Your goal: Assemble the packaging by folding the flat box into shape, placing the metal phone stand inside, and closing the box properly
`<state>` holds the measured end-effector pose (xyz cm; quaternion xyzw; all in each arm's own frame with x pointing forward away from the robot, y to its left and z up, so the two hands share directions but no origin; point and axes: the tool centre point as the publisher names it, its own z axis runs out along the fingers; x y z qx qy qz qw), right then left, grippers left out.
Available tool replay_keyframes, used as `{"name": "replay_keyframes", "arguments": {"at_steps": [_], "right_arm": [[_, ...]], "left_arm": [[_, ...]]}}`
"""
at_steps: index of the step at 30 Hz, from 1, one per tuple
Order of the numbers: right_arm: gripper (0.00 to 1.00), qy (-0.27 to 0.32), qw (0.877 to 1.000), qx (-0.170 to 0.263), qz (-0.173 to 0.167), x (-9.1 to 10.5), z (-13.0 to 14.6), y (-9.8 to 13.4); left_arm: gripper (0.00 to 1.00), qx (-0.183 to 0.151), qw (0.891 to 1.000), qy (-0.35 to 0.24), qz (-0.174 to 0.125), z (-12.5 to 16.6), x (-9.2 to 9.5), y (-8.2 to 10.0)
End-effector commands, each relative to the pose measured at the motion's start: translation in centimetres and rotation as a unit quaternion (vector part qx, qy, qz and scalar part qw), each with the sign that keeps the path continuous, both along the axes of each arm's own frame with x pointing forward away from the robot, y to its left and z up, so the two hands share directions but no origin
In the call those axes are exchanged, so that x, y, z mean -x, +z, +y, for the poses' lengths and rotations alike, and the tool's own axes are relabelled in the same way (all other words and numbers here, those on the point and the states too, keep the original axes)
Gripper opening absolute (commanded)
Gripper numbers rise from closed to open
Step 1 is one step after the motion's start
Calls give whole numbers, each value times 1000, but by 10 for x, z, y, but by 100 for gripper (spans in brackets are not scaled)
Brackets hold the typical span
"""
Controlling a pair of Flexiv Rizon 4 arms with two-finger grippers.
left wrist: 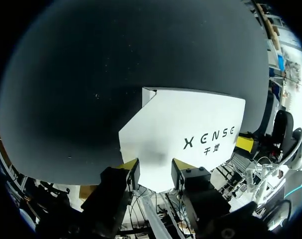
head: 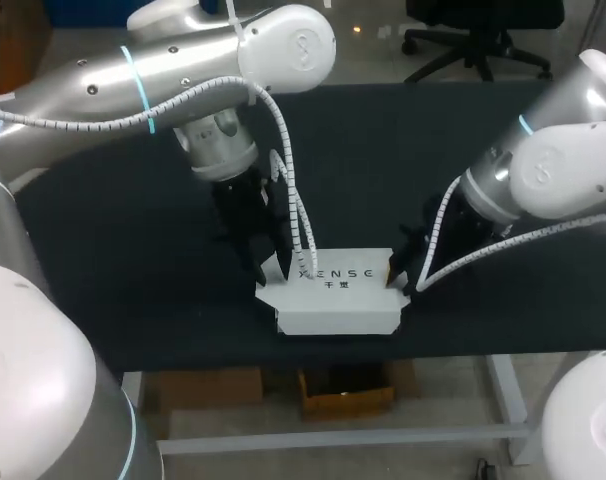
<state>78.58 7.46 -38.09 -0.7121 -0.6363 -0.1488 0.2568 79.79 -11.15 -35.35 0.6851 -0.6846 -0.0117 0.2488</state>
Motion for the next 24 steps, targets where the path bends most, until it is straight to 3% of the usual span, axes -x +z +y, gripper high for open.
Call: {"name": "replay_keyframes", "arguments": {"at_steps": [1, 3, 16, 24], "right_arm": [[38, -1, 1000, -2, -3, 3, -1, -1], [38, -1, 1000, -4, -3, 3, -1, 0], [38, 0, 1000, -11, -3, 3, -1, 0], [39, 0, 1000, -16, -4, 3, -2, -1]], "left_arm": [[43, 1, 1000, 3, -22, -1, 6, -1], [43, 4, 999, 11, -42, -1, 11, -1], [44, 21, 995, 21, -99, 0, 18, 1], [42, 30, 993, 24, -107, 1, 16, -6]]}}
